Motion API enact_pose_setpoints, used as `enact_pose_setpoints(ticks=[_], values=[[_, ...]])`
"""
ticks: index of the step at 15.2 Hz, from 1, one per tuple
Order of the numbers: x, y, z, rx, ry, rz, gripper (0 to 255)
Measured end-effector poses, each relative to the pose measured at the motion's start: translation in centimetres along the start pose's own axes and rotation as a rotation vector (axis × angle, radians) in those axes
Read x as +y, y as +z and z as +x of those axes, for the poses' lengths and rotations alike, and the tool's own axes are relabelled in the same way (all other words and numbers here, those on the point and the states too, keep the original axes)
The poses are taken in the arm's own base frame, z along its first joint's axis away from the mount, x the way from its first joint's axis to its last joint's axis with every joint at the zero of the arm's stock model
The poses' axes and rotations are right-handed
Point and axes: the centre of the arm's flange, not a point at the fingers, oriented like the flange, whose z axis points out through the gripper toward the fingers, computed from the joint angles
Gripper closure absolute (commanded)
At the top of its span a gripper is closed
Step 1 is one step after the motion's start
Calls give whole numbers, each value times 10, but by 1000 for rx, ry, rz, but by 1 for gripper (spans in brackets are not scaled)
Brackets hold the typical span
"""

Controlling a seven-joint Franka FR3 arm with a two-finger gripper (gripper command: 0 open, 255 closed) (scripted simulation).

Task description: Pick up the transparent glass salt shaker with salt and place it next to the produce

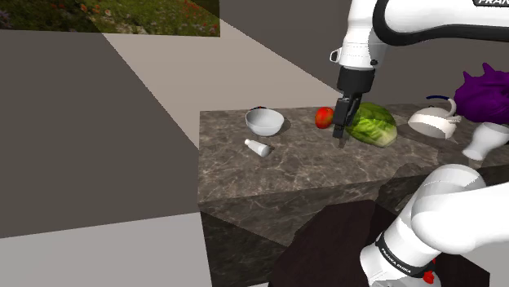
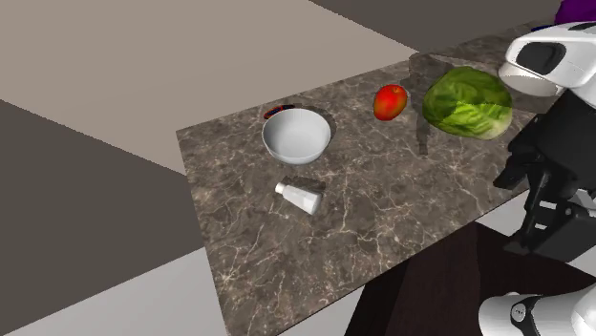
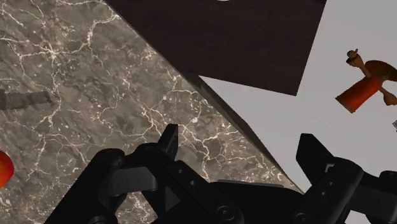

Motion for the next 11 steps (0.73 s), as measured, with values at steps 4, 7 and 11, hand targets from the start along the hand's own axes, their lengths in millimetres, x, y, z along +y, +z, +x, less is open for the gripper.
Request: enact_pose_setpoints(ticks=[4, 7, 11], values=[[1, 12, 25, -6, 3, -2, 0], [7, 28, 62, -13, 8, -5, 0], [14, 48, 109, -21, 13, -8, 0]])
